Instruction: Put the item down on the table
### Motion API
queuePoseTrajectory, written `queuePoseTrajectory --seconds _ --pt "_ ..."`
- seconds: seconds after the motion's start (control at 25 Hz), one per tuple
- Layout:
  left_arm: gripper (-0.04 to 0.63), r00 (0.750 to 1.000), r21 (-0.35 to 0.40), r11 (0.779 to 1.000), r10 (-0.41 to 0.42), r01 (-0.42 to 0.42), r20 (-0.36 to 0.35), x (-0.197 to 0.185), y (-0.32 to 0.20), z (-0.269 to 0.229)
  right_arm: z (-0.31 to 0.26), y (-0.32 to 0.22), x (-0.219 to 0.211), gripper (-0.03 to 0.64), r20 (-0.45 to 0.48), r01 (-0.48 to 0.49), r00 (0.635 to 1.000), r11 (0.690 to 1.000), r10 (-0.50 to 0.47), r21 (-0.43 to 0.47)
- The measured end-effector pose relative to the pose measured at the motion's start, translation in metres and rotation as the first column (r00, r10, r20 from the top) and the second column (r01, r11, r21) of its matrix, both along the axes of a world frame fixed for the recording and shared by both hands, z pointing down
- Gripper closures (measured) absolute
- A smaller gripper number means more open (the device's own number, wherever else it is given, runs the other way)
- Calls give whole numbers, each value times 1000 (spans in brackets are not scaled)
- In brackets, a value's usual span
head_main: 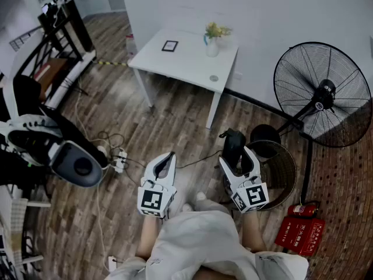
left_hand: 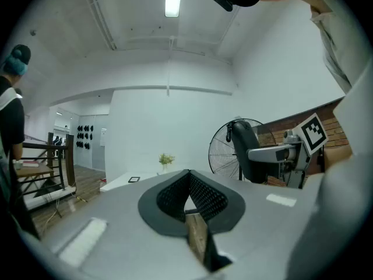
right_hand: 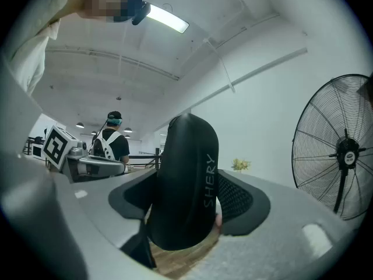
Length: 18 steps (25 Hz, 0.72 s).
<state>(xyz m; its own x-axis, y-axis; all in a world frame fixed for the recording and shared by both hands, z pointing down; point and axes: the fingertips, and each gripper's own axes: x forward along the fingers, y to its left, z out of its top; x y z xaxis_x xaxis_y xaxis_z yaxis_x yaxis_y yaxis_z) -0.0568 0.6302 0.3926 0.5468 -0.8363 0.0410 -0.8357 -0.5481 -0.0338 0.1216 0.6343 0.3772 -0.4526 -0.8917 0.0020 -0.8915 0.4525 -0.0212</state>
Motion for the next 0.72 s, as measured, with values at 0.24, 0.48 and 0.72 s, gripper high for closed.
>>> queuePoseTrajectory --seconds 0.24,0.48,0.72 --pt "578 1000 11 1000 6 -6 -4 -8 6 -4 -3 8 -16 293 21 18 1000 1000 -17 -1" --pt "578 1000 13 1000 -6 6 -1 -11 -5 -9 -4 -6 -25 293 -1 27 1000 1000 -27 -1" --pt "578 1000 -8 1000 -28 28 5 -16 -35 2 2 -41 -29 293 -12 34 999 999 -34 -6"
